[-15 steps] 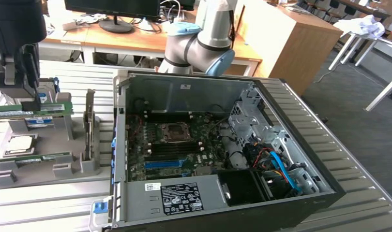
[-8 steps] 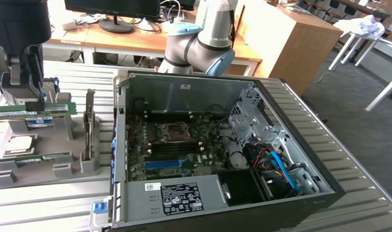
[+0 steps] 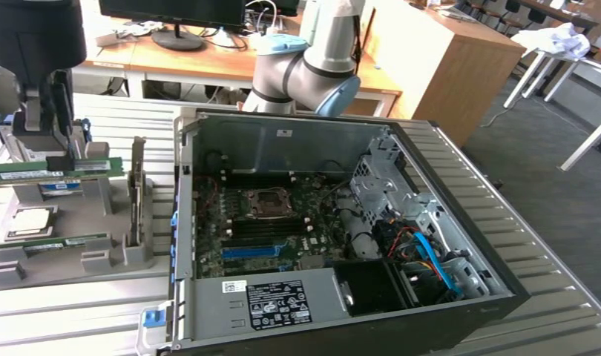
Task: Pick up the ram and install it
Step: 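Pick up the ram and move it above insertion slot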
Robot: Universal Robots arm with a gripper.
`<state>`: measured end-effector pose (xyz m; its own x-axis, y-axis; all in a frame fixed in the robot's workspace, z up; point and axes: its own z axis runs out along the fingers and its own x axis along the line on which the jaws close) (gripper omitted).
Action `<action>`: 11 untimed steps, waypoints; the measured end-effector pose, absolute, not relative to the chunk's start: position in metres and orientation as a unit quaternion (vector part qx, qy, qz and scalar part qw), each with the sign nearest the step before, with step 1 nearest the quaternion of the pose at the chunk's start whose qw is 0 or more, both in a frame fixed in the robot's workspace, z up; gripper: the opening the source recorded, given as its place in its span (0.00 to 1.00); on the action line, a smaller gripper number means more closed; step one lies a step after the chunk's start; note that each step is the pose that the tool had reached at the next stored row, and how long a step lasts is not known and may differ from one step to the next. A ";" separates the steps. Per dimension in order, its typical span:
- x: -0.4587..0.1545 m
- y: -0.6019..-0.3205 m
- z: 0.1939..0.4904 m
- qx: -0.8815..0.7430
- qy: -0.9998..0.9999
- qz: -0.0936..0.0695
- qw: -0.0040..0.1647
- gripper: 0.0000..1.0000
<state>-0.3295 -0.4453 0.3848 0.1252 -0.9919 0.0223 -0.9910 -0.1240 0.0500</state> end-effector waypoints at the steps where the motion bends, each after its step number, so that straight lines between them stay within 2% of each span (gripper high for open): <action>1: -0.328 -0.445 0.385 0.750 -0.661 -0.008 0.026 0.13; 11: -0.319 -0.445 0.385 0.750 -0.661 -0.008 0.027 0.13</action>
